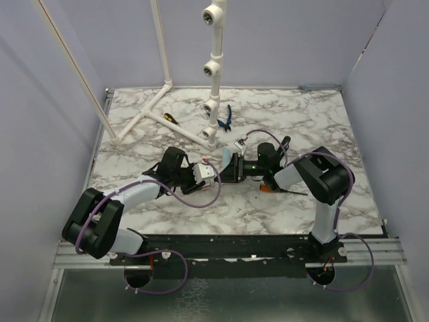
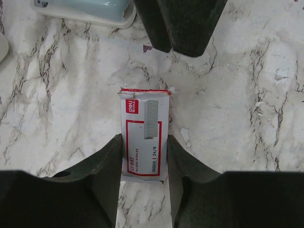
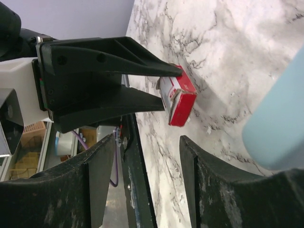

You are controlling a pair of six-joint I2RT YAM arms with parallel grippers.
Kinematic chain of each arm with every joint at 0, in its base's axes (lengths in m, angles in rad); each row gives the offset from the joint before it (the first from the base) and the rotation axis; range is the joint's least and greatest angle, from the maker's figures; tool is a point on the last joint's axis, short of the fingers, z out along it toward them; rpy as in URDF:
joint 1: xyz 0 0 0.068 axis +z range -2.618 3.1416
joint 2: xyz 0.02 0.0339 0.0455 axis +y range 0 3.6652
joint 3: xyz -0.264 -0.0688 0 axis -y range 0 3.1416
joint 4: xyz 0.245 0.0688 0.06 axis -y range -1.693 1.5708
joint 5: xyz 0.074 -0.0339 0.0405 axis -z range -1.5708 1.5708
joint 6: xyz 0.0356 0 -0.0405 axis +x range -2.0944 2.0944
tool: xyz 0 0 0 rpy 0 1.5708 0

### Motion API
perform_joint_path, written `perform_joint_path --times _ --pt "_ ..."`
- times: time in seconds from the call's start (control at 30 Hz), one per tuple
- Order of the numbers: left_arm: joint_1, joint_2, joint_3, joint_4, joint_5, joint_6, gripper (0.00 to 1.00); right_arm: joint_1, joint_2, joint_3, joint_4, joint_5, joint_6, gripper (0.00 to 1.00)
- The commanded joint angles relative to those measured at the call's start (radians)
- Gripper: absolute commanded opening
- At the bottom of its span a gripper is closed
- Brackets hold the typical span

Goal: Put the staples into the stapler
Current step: Open the staple box at the center of the board.

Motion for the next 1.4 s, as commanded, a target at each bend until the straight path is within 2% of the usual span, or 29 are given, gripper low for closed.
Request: perform_joint_path --times 0.0,1.37 --pt "-0.02 -0.025 -0.012 0.05 0.049 -0.023 0.24 0.01 0.036 0.037 0.052 -0.03 0.014 0.6" --pt "-0.036 -0.049 -0.037 0.049 0.038 -0.009 0.23 0.047 0.122 0.133 0.049 -0.082 0.034 0.6"
